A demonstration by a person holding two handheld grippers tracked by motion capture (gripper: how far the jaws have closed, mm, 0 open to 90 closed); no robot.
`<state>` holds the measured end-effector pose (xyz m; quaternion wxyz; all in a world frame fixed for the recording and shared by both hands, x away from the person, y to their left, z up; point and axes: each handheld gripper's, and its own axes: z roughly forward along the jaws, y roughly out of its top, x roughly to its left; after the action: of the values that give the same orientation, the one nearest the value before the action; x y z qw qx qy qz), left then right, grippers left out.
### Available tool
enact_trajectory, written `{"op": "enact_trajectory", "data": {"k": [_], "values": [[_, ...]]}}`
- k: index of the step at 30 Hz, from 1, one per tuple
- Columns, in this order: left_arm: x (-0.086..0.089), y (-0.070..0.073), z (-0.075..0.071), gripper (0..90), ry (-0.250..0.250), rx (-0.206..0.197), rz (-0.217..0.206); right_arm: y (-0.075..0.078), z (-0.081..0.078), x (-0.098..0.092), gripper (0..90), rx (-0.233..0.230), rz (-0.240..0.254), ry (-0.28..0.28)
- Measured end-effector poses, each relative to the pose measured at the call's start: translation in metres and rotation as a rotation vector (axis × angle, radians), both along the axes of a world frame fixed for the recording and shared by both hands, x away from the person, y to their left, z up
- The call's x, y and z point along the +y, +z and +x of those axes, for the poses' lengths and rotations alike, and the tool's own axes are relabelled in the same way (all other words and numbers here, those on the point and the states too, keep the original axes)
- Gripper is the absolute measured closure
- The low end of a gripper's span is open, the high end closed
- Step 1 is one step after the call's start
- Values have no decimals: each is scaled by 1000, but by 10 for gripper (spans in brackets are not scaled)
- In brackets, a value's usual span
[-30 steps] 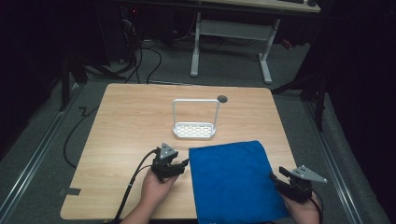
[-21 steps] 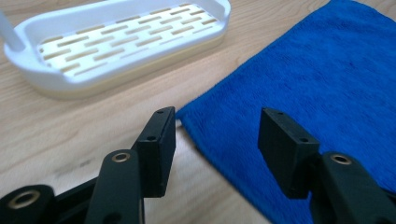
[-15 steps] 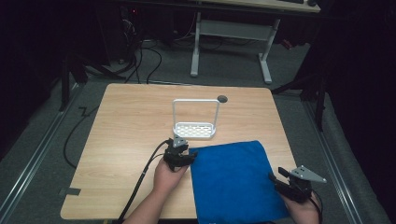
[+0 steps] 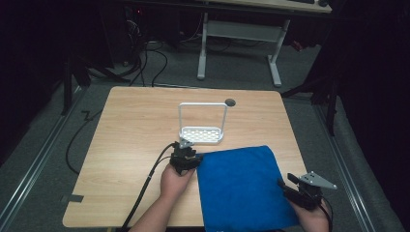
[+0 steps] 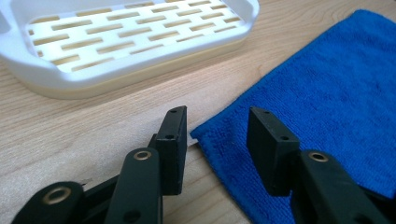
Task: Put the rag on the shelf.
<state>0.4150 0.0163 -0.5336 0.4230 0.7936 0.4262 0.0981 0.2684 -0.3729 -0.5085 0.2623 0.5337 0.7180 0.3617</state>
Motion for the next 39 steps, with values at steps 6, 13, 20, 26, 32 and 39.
{"op": "enact_trajectory", "data": {"k": [6, 13, 20, 26, 32, 39], "values": [[-2, 0, -1, 602, 10, -12, 15, 0, 4, 6, 494, 6, -3, 16], [-2, 0, -1, 695, 10, -8, 14, 13, 31, 17, 512, 23, -13, 35], [-3, 0, -1, 759, 19, -13, 26, 14, 78, 21, 545, 75, 6, 26], [-2, 0, -1, 815, 16, -8, 26, 8, 111, 16, 556, 126, -26, -19], [-3, 0, -1, 856, 10, -6, 29, 0, 133, 13, 593, 151, -1, -46], [-3, 0, -1, 857, 8, -7, 28, -7, 144, 11, 661, 155, -6, -64]]}}
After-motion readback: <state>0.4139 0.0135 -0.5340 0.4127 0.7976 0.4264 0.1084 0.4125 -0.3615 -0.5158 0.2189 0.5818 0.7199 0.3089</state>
